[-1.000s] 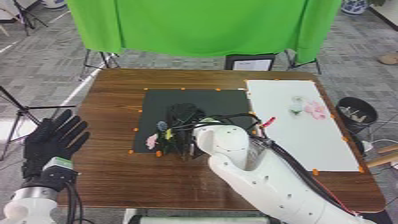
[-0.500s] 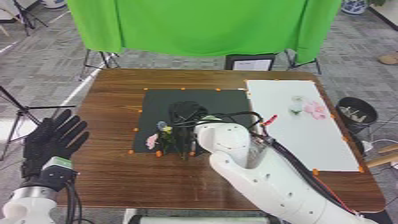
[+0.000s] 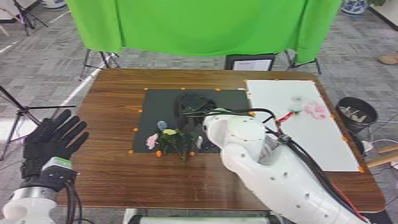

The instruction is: Arrange flowers

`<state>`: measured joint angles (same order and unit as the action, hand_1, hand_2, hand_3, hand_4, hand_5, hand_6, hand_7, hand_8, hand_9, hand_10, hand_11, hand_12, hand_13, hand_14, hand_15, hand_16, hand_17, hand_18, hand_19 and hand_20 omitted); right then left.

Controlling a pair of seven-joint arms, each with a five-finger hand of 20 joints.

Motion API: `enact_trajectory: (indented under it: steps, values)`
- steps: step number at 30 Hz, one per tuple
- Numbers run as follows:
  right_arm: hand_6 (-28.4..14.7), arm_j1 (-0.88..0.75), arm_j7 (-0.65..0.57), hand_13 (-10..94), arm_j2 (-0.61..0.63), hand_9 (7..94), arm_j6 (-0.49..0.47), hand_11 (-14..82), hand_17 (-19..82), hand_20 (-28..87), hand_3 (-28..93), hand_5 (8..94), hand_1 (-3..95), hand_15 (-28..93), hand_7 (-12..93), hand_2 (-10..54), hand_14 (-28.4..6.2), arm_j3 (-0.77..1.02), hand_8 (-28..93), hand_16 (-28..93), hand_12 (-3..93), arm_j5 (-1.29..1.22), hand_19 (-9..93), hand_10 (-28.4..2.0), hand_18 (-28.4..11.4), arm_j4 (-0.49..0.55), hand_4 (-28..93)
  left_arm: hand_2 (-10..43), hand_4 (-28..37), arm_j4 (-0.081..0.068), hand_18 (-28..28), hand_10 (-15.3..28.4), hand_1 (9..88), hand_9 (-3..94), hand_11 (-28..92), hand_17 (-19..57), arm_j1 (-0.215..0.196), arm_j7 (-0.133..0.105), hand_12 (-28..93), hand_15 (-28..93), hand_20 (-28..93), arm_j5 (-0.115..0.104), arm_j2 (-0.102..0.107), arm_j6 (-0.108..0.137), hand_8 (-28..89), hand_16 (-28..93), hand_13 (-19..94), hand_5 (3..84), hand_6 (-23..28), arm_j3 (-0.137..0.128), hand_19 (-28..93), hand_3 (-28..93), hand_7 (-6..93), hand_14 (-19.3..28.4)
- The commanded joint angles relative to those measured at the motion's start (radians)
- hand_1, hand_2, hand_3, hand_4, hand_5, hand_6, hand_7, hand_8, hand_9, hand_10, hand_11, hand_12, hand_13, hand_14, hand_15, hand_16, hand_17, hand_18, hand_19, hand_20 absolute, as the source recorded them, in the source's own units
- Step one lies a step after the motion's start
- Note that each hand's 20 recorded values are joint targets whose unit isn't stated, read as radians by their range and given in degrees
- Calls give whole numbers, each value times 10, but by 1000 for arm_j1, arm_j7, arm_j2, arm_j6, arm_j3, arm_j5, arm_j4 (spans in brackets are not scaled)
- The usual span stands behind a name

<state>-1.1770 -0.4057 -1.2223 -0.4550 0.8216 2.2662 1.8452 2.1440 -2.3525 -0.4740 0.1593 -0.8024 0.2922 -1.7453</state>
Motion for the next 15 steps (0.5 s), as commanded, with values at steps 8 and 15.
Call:
enact_trajectory:
  steps: [8,15]
  values:
    - [-28,-9,-316,673,327,573,122,103,366,346,776,566,405,478,153,-79,-110,389,-125,234,130,-156,848,-141,-213,-86,-283,108,-273,0,164,167,281,342,207,-83,-22,-24,128,361,93,1,-15,-10,-82,-56,231,407,102,-6,380,746,134,167]
    - [-35,-58,-363,675,374,540,37,96,377,345,764,538,422,498,133,-95,-111,448,-115,216,124,-190,871,-137,-214,-115,-283,110,-274,-2,164,167,276,342,206,-83,-26,-24,129,361,93,-3,-14,-18,-82,-55,231,407,102,-3,379,748,134,167]
